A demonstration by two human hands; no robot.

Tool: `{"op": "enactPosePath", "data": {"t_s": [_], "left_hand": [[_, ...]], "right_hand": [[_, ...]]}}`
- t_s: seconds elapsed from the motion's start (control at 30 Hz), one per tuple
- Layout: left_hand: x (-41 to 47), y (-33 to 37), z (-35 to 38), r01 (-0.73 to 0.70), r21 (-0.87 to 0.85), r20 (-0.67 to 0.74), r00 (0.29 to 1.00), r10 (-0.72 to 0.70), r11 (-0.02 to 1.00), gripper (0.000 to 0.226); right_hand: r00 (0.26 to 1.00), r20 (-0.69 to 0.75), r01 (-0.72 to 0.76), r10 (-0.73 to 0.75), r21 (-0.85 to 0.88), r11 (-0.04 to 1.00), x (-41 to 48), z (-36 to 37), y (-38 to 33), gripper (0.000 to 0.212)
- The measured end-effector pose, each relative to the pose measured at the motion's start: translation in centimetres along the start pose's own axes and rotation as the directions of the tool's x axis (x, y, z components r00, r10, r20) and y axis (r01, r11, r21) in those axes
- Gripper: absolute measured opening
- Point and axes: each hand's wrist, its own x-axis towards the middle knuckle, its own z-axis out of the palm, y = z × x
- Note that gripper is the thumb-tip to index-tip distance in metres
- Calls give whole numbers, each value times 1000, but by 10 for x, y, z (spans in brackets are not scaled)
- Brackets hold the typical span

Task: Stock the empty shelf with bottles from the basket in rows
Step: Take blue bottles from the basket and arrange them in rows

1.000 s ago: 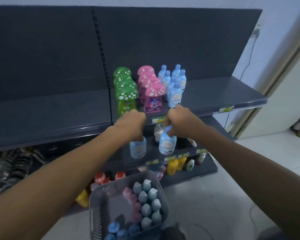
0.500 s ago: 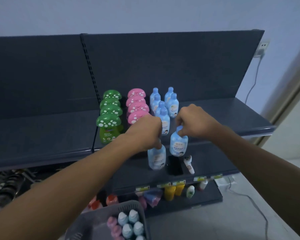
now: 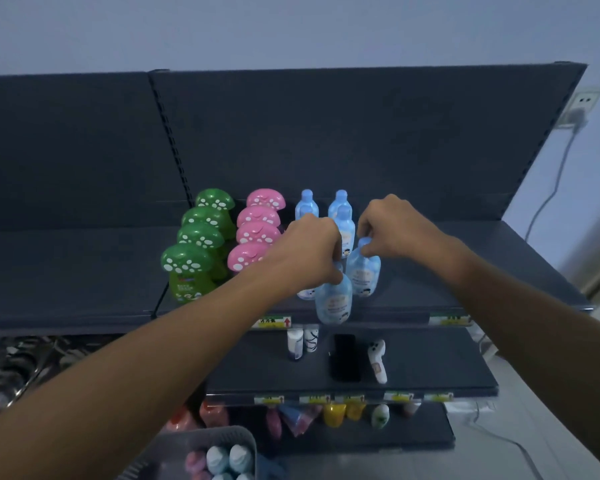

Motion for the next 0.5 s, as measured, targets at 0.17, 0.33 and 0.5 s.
{"op": "enactPosePath", "data": {"t_s": [0.17,0.33,0.5], "left_hand": [[29,4,9,29,-4,-7,1000,-29,1000,13],[49,8,19,45,4,3,999,-45,999,16],[64,10,27,58,7,31,998,-58,998,16]], "right_hand": [[999,23,30,-30,15,999,25,8,20,8],[998,34,48,-51,77,996,40,14,31,10],[997,40,57,-63,128,990,54,22,41,7]]}}
